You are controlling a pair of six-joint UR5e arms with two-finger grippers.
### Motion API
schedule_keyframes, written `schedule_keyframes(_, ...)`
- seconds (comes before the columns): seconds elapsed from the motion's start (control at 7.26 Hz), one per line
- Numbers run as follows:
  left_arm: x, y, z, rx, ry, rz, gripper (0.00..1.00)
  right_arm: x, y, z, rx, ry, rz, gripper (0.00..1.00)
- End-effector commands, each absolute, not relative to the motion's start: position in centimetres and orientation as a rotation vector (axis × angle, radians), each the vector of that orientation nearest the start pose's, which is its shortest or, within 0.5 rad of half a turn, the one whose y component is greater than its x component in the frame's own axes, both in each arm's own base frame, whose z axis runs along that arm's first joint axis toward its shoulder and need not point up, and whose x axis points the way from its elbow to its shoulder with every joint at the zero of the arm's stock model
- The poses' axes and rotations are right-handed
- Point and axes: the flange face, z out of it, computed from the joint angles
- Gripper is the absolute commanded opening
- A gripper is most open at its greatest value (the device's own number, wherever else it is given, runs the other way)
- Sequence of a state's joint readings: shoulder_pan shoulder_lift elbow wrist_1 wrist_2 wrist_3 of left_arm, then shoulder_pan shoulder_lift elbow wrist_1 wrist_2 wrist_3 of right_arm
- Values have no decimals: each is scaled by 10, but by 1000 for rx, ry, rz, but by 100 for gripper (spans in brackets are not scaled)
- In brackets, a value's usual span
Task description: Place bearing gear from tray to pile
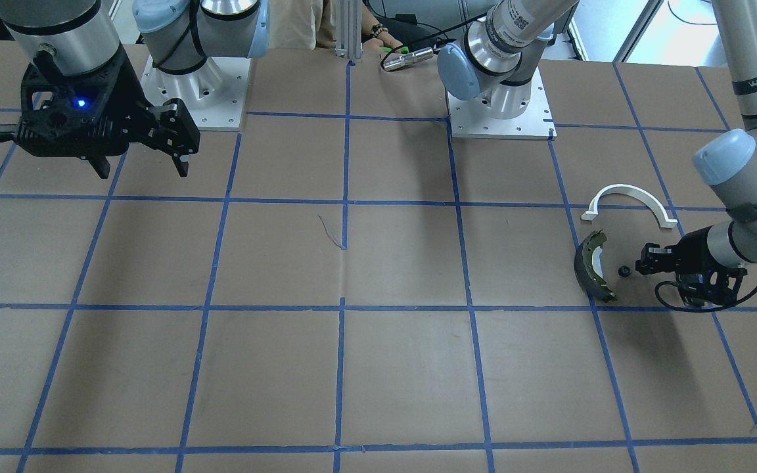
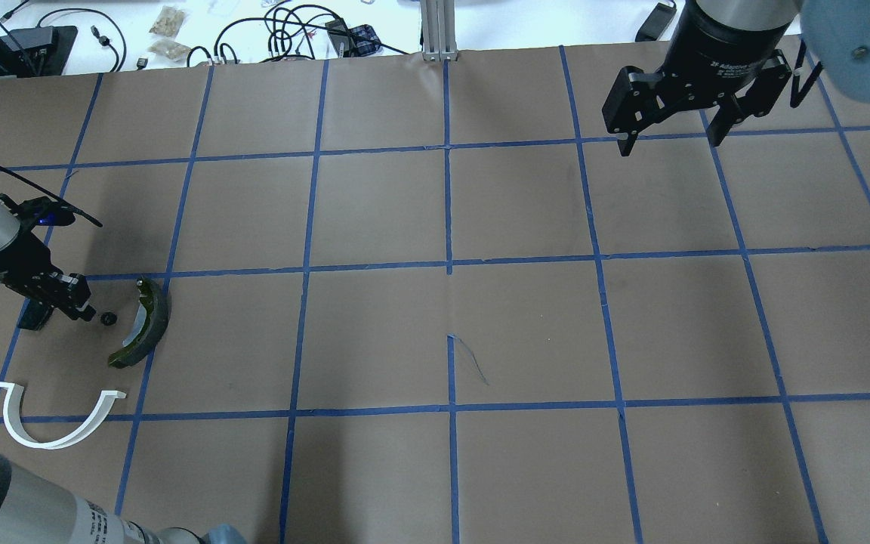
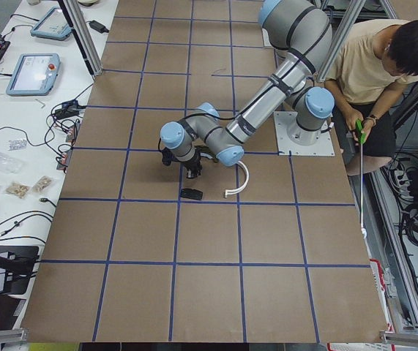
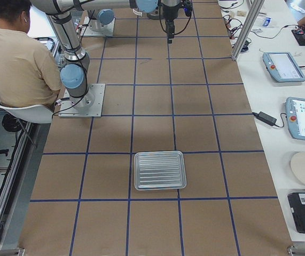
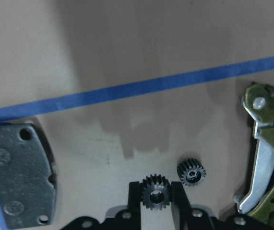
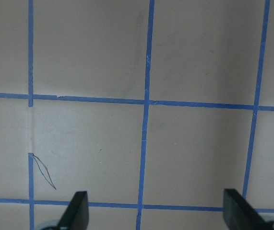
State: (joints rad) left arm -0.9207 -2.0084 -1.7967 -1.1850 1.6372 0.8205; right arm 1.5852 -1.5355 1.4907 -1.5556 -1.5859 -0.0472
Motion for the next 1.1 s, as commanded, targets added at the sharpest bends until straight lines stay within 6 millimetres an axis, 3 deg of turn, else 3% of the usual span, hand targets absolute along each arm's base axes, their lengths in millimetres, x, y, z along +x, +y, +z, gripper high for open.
schedule_keyframes(0.0, 234, -517, 178, 293, 3246, 425, 0, 138, -507, 509, -94, 3160, -55, 100)
schedule_keyframes(0.69, 235, -516, 177, 312, 3241, 433, 0, 138, -507, 511, -104, 3158, -67, 100)
schedule_keyframes(0.96, 236, -516, 176, 310, 3239, 438, 29, 138, -507, 511, -96, 3158, -70, 100)
